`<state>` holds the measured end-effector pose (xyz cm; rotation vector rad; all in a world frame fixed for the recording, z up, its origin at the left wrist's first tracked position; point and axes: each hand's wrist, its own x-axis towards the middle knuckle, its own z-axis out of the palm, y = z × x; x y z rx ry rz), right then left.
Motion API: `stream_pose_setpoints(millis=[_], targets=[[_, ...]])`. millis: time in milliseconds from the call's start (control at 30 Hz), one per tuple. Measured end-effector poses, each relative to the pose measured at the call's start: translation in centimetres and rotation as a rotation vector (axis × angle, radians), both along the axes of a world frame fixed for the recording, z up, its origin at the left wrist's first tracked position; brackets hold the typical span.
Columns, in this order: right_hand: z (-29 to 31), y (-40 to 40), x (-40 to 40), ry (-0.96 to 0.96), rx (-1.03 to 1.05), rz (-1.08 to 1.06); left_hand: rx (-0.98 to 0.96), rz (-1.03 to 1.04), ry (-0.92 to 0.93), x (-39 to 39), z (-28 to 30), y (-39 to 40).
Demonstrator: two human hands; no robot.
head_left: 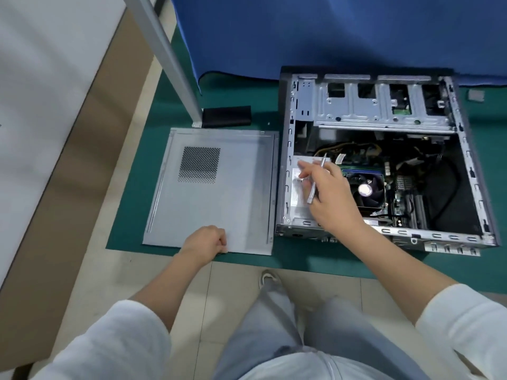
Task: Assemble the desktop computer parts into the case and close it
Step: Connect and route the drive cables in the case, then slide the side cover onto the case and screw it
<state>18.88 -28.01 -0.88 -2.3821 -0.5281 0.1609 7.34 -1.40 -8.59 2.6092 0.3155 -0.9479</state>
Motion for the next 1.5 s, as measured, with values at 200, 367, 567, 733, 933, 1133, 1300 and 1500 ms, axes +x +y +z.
stream_pose_setpoints(millis=[200, 367, 567, 733, 933, 1133, 1300, 1500], targets=[[0.0, 0.1, -0.1, 0.013, 0.011, 0.001, -0.057, -0.052, -0.004, -1.0, -0.4, 1.0], [0.0, 0.0, -0.2, 0.011, -0.006, 0.002, 0.021, -0.212, -0.024, -1.1, -0.6, 1.0], [-0.1, 0.0, -0.2, 0.010, 0.012, 0.007, 0.084, -0.349, 0.001, -0.8, -0.1, 1.2], [-0.2, 0.0, -0.2, 0.028, 0.008, 0.015, 0.168, -0.471, -0.107, -1.2, 1.2, 1.0], [-0.4, -0.2, -0.2, 0.032, 0.019, 0.019, 0.209, -0.665, -0.447, -2.3, 5.5, 0.9], [0.5, -0.5, -0.2, 0.102, -0.036, 0.093, 0.160, -0.620, -0.669, -1.9, 10.1, 1.7], [3.1, -0.8, 0.5, 0.244, -0.113, 0.155, 0.181, -0.457, -0.815, 0.3, 15.3, 2.4], [7.1, -0.7, 1.0, 0.314, 0.012, 0.262, 0.100, -0.250, -0.901, 3.7, 20.1, 1.8]])
